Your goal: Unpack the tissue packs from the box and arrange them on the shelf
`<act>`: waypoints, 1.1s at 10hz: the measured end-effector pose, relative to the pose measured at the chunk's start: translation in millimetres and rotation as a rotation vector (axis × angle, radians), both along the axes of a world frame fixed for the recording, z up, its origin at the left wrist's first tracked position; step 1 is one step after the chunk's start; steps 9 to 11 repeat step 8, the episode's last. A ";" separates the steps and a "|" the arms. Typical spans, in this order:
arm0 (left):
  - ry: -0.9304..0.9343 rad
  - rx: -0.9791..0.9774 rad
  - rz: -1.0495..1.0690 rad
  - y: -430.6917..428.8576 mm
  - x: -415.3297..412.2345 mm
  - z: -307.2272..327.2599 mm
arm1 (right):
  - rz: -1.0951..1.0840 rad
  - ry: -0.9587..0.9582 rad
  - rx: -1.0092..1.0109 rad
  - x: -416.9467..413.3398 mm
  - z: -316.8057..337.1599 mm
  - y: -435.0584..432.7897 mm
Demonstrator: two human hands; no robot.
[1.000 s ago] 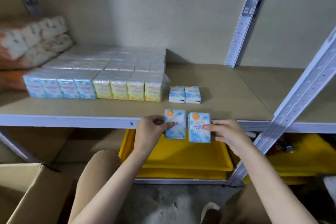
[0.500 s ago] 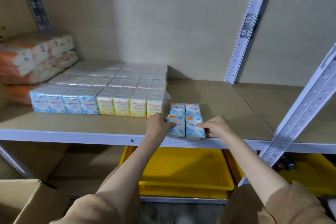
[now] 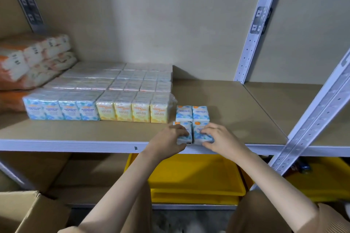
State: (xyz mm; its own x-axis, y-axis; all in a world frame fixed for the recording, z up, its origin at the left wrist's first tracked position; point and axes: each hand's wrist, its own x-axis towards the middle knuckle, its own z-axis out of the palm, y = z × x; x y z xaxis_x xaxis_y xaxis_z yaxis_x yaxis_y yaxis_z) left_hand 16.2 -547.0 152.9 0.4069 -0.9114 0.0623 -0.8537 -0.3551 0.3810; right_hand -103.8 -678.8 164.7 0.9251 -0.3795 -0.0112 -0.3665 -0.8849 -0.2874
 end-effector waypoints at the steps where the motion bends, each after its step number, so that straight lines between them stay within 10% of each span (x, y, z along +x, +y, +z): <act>1: -0.040 -0.035 -0.004 -4.7 0.8 -2.1 | -0.017 -0.022 -0.036 0.8 -1.7 -1.7; 11: 0.055 -0.372 0.045 17.3 6.3 30.1 | -0.082 -0.287 0.024 -12.8 22.6 2.2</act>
